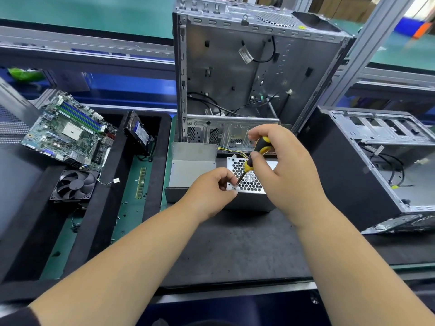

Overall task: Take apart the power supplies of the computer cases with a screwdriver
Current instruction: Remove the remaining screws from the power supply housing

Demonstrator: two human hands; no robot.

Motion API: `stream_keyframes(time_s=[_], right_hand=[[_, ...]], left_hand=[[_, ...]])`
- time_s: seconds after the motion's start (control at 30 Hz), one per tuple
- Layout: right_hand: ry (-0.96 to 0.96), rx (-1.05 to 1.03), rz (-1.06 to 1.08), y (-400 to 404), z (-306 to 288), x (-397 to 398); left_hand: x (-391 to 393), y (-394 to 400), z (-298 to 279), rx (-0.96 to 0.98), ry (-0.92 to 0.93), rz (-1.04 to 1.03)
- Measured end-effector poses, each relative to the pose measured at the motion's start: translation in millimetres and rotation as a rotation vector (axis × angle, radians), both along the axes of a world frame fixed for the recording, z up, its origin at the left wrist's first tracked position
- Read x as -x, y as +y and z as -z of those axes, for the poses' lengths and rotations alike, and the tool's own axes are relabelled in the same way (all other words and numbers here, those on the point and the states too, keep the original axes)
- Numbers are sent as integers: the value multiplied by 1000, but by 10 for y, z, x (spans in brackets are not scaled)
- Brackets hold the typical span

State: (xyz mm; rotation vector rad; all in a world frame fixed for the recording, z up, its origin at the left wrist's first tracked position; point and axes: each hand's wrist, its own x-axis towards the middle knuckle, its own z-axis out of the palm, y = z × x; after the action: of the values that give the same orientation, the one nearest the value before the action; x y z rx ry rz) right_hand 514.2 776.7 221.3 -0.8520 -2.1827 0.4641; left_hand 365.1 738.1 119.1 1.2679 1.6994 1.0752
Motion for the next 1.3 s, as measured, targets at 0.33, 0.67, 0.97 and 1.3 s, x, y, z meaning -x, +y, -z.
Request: stream_keyframes(time_s=[0.33, 0.67, 0.97, 1.3], right_hand=[[40, -38, 19, -7, 53, -56], [16, 92, -92, -37, 23, -96], [7, -12, -22, -38, 34, -120], [420, 104, 83, 12, -5, -237]], left_hand=[[2, -16, 9, -21, 19, 4], [-29, -26, 2, 1, -3, -27], [-56, -43, 7, 13, 17, -58], [364, -165, -102, -130, 38, -320]])
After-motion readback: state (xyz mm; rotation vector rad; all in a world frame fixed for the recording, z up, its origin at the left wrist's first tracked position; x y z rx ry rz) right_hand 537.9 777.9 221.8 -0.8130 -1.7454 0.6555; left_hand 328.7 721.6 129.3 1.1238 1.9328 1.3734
